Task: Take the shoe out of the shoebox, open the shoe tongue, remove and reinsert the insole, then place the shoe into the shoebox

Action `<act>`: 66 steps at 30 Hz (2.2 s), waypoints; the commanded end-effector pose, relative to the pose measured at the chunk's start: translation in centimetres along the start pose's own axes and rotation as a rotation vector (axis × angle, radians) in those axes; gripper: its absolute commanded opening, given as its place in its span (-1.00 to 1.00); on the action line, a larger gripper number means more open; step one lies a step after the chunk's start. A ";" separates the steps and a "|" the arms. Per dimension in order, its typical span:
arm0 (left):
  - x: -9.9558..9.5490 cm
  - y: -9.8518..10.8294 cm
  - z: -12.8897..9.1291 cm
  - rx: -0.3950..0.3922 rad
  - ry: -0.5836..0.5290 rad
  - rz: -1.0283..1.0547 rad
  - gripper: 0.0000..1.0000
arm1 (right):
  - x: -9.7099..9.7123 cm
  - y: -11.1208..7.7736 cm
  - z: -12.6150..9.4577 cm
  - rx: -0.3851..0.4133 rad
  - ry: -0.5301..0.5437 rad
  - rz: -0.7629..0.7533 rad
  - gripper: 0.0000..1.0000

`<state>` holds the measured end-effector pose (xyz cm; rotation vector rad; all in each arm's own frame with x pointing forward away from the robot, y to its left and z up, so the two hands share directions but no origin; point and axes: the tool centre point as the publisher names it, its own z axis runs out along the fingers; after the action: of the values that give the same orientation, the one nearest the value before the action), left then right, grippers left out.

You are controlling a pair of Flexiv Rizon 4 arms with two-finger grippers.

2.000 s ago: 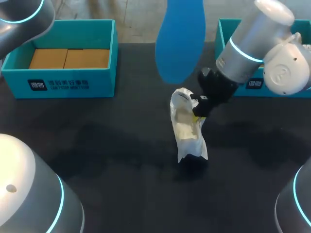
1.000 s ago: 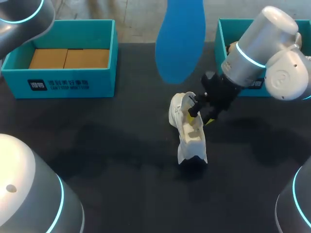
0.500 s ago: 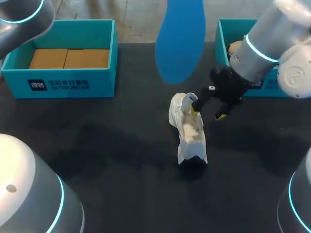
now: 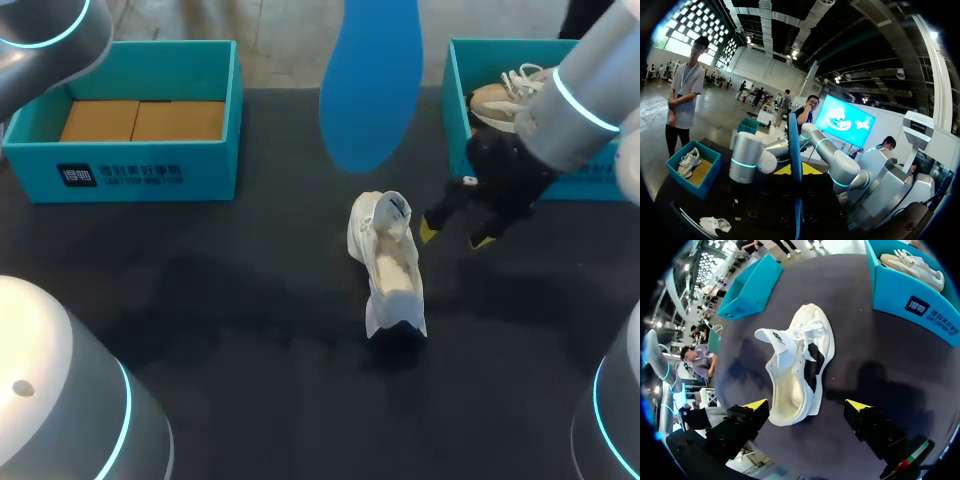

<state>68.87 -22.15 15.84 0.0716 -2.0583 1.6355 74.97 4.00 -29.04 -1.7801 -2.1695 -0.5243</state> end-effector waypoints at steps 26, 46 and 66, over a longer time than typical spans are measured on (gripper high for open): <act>-0.1 -0.1 0.0 -0.002 0.000 0.000 -1.00 | -3.4 -2.0 -3.0 0.007 0.132 0.009 1.00; -0.1 -0.1 0.0 -0.002 0.000 0.000 -1.00 | -3.7 -1.6 -8.9 -0.196 0.374 0.111 1.00; -0.1 -0.1 0.0 -0.002 0.000 0.000 -1.00 | -2.8 0.3 -11.6 -0.238 0.531 0.202 1.00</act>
<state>68.87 -22.15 15.84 0.0715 -2.0583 1.6353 75.41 -3.66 -19.95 -1.7033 -1.6038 -1.0967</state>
